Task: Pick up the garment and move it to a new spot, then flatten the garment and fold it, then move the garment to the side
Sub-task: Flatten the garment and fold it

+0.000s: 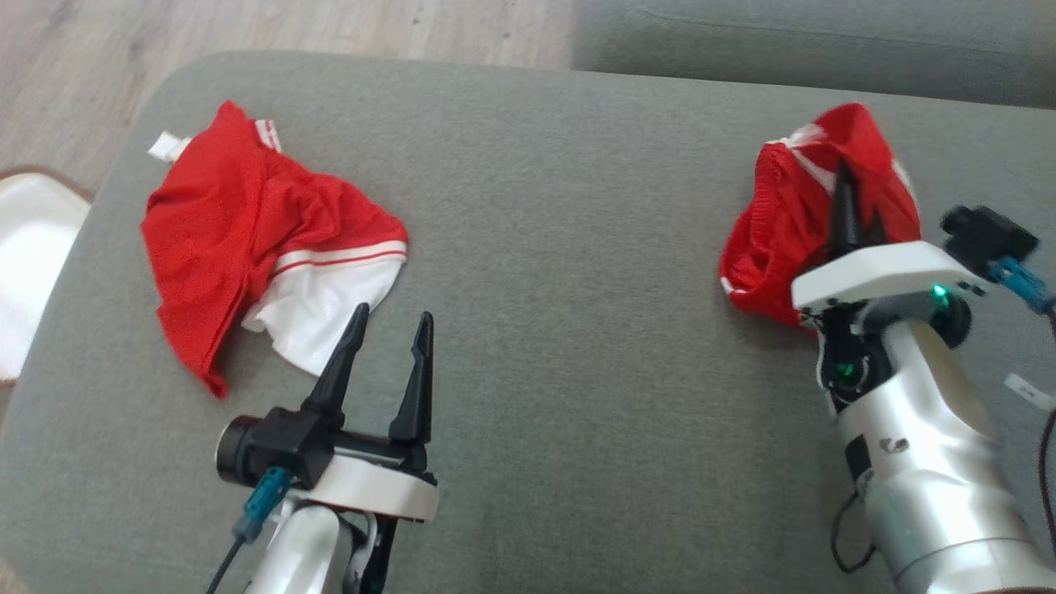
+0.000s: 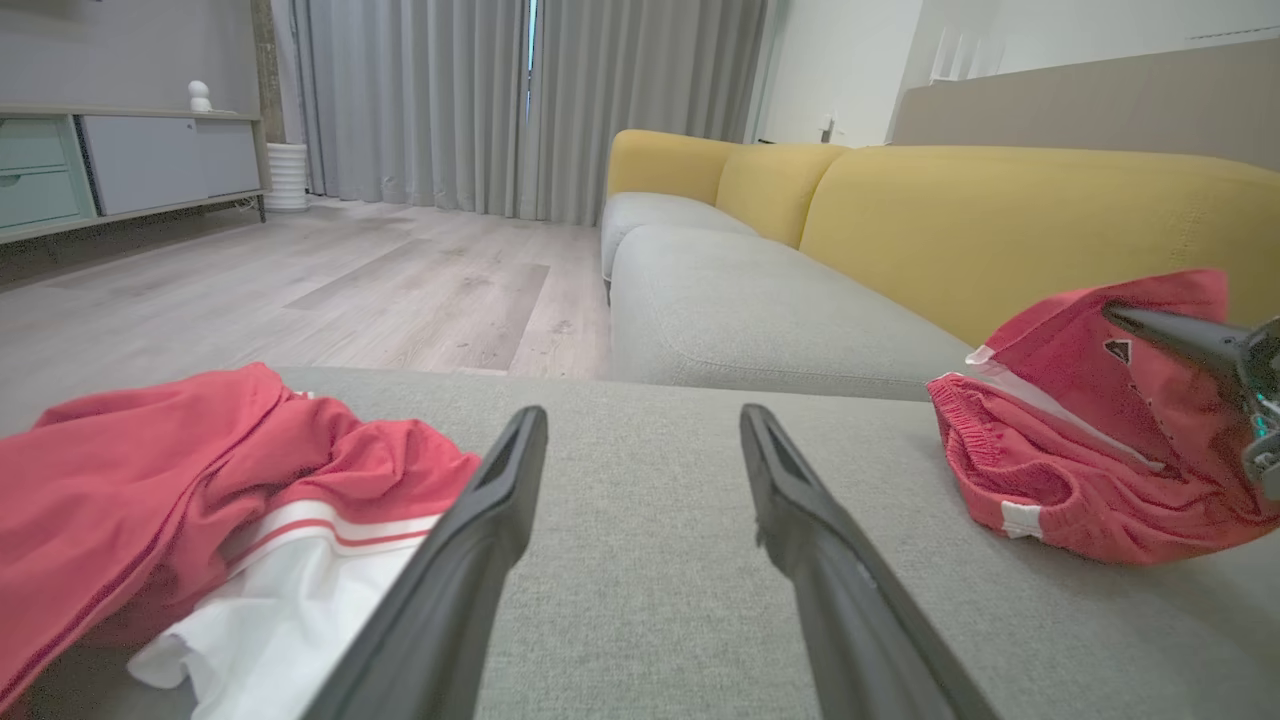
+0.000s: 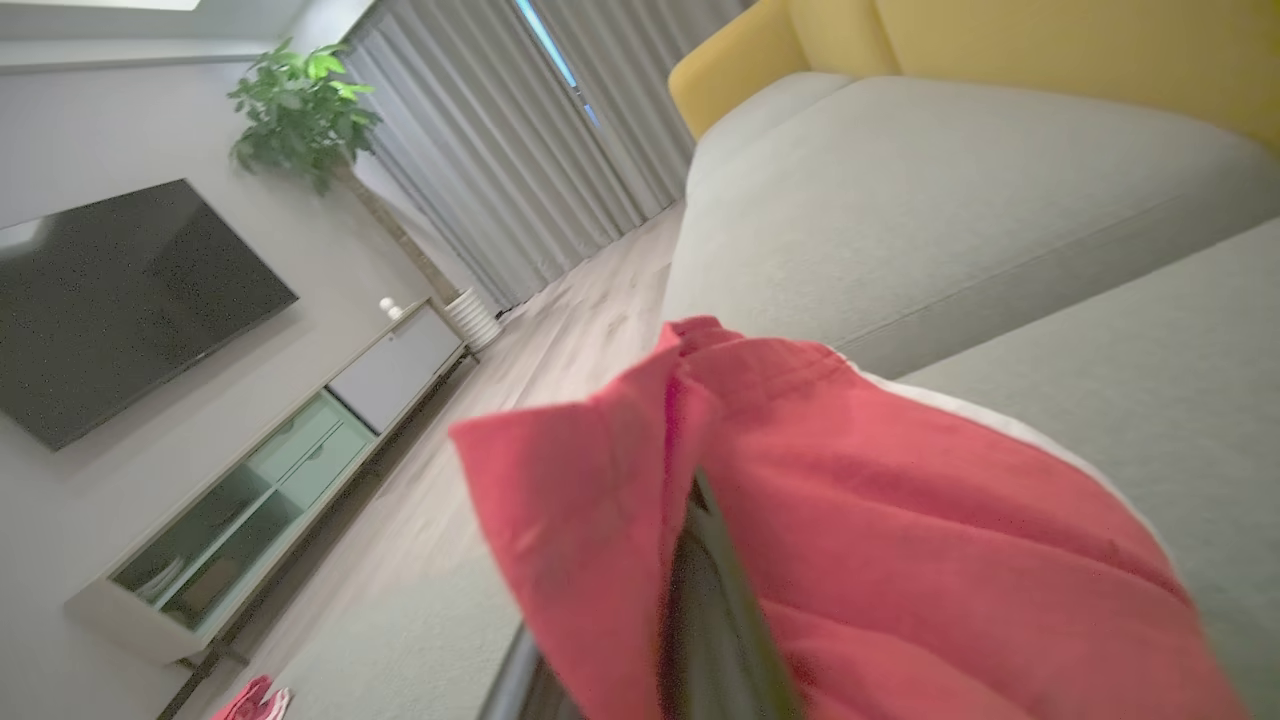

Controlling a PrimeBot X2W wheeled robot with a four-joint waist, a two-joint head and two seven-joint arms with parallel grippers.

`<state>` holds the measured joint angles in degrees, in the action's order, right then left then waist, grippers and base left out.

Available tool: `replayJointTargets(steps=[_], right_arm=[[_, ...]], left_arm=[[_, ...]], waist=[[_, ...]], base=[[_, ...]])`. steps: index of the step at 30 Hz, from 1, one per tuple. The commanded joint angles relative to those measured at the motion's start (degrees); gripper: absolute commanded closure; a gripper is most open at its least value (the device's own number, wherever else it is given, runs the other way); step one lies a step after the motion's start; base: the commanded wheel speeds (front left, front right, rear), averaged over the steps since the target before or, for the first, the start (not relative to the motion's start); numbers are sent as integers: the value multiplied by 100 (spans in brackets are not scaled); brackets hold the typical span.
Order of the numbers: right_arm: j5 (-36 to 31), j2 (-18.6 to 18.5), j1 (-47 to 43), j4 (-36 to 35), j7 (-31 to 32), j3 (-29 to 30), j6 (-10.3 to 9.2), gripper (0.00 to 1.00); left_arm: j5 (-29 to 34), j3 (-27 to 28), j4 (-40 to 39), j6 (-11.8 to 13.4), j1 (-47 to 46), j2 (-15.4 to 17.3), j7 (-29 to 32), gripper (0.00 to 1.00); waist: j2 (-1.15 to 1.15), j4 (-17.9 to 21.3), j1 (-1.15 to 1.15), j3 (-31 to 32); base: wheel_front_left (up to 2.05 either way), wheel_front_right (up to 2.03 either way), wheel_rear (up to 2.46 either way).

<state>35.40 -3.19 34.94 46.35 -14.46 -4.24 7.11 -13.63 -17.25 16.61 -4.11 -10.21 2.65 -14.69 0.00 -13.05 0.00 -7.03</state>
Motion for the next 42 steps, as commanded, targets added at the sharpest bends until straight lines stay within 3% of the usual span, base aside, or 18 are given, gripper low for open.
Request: replayJointTargets(steps=[1,9,15,16,17,23,30,36,42], right_arm=[[42,31,252,-158,-53,-256,37,100],[-26,31,358,235,-53,-827,37,100],[-224,31,503,950,-45,-1373,37,100],[-261,31,529,1091,-18,-1541,37,18],[-280,31,551,1190,40,-1741,37,0],[-284,31,642,1457,254,-2674,37,0],[-286,31,763,1397,127,-3193,37,0],[-353,31,768,1181,-22,-3104,37,0],[-784,-94,668,780,-50,-2587,37,0]], left_arm=[[-18,108,-136,-23,-162,22,-30,0],[-99,4,-154,13,-236,22,-30,0],[-147,-64,-160,44,-302,22,-30,0],[-151,-65,-157,50,-309,22,-30,0],[-157,-58,-154,59,-318,22,-30,0],[-177,11,-142,96,-381,22,-30,0],[-112,188,-154,87,-365,22,-30,0],[-30,419,-212,58,-345,22,-30,0],[19,564,-311,39,-344,22,-30,0]], waist=[[0,-101,0,-52],[0,-324,0,-244],[0,-405,0,-365],[0,-403,0,-372],[0,-391,0,-382],[0,-176,0,-322],[0,284,0,-85],[0,722,0,177],[0,1068,0,363]], base=[[0,0,0],[0,0,0],[0,0,0],[0,0,0],[0,0,0],[0,0,0],[0,0,0],[0,0,0],[0,0,0]])
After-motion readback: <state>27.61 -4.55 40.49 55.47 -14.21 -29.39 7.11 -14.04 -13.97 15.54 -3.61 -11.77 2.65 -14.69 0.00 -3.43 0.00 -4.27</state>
